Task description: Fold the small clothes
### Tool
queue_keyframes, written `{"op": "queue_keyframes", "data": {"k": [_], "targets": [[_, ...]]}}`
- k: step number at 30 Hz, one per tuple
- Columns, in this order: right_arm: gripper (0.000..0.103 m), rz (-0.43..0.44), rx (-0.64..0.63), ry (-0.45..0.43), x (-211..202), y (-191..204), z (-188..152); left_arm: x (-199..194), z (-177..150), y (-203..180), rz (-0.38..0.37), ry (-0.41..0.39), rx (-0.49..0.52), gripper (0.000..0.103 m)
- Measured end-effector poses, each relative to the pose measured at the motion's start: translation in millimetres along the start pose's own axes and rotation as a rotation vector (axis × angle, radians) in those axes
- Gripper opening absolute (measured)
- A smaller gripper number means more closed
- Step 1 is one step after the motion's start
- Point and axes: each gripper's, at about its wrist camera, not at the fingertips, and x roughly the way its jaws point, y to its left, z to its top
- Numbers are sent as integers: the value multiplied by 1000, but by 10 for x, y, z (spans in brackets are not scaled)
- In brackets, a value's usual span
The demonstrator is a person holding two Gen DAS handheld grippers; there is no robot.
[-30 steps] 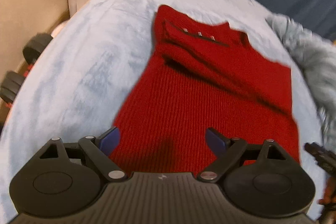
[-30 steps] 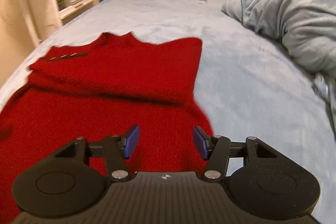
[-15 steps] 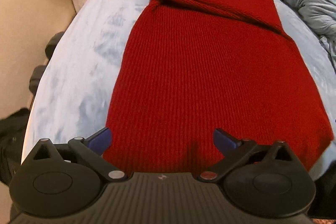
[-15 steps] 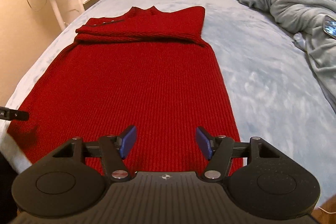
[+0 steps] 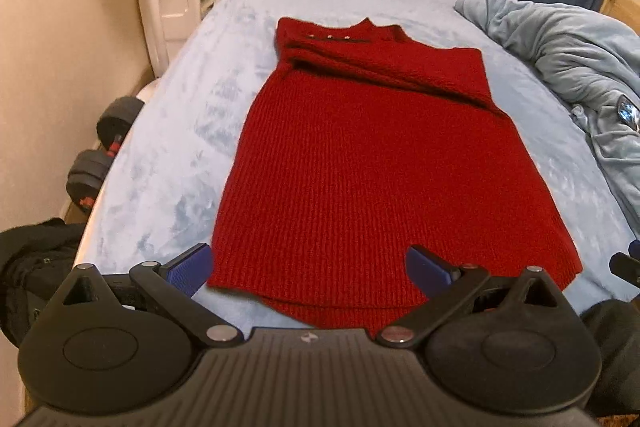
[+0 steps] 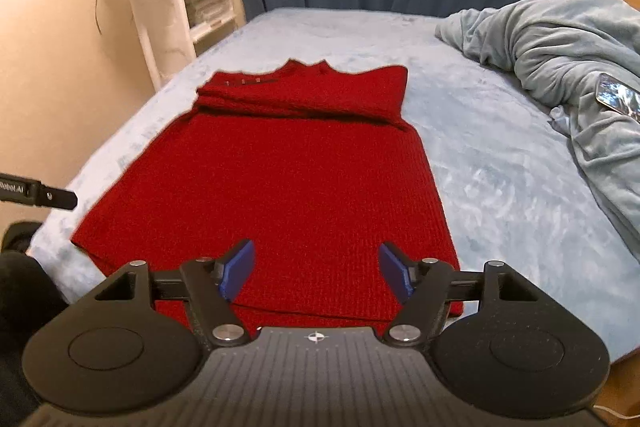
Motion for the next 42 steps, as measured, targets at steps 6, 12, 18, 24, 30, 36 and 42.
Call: {"op": "queue_keyframes", "data": {"k": [6, 12, 18, 24, 30, 36, 42], "targets": [[72, 3, 54, 33, -43, -68, -177, -76, -91, -24, 13, -22, 7, 103], [72, -25, 82, 40, 71, -204, -166, 136, -102, 5, 27, 4, 6, 103], [78, -122, 103, 46, 492, -569, -49, 593, 28, 155, 71, 36, 38, 103], [78, -242, 221, 140, 1226, -1178, 66, 1216, 236, 375, 84, 93, 33, 103], [78, -173, 281, 243, 1861, -1463, 164, 1761, 383, 437, 66, 181, 71, 103], [87, -148, 180, 304, 2108, -1355, -23, 1851, 316, 524, -12, 209, 71, 103], [89, -3, 152, 376, 1919, -1384, -125, 1723, 150, 445, -125, 213, 151, 103]]}}
